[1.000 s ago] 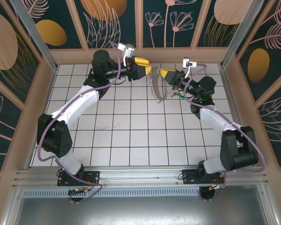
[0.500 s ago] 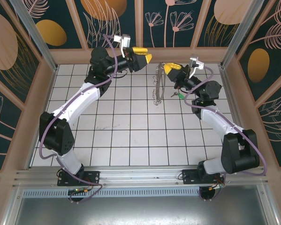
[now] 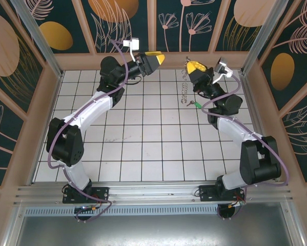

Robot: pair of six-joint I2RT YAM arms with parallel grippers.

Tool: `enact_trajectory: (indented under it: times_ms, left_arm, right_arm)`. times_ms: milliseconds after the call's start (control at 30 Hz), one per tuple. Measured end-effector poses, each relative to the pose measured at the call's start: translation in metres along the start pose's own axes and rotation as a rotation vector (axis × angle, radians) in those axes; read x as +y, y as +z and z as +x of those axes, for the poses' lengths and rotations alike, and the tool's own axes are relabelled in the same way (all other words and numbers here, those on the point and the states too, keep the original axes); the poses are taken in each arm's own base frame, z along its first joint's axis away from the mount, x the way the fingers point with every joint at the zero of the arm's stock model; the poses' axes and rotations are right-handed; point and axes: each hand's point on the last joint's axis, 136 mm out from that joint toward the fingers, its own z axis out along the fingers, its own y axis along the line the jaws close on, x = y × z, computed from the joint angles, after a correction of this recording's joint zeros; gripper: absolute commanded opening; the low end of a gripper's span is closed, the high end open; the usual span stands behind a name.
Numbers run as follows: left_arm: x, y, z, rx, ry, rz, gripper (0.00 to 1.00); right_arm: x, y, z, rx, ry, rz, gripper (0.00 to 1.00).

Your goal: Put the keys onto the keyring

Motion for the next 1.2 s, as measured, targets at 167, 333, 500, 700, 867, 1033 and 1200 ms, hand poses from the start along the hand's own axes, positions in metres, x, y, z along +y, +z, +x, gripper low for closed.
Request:
enact_trajectory:
  times_ms: [167,333,500,700,867,1033,1200]
  left_arm:
    - [-0.002,0.0,-0.004,-0.022,-0.004,0.013,0.65]
    - [-0.002,0.003,0.001,0.0,0.009,0.045,0.63]
    - [-0.001,0.008,0.009,0.052,0.021,0.083,0.6]
    - [-0.017,0.013,0.006,0.103,0.094,0.15,0.55]
    - [-0.033,0.015,0.0,0.122,0.146,0.197,0.51]
    - [-0.036,0.017,0.003,0.143,0.154,0.222,0.5]
    - [-0.031,0.02,0.011,0.162,0.141,0.228,0.5]
  right_arm:
    - [-0.012,0.0,0.003,-0.02,0.029,0.022,0.0]
    - [-0.016,0.013,0.009,-0.013,0.038,-0.004,0.0]
    - [-0.008,0.025,0.013,0.013,0.033,-0.065,0.0]
    - [0.002,0.032,0.016,0.045,0.02,-0.124,0.0]
    - [0.003,0.032,0.019,0.055,0.024,-0.135,0.0]
    - [0.005,0.033,0.02,0.06,0.03,-0.14,0.0]
    - [0.006,0.033,0.021,0.06,0.035,-0.142,0.0]
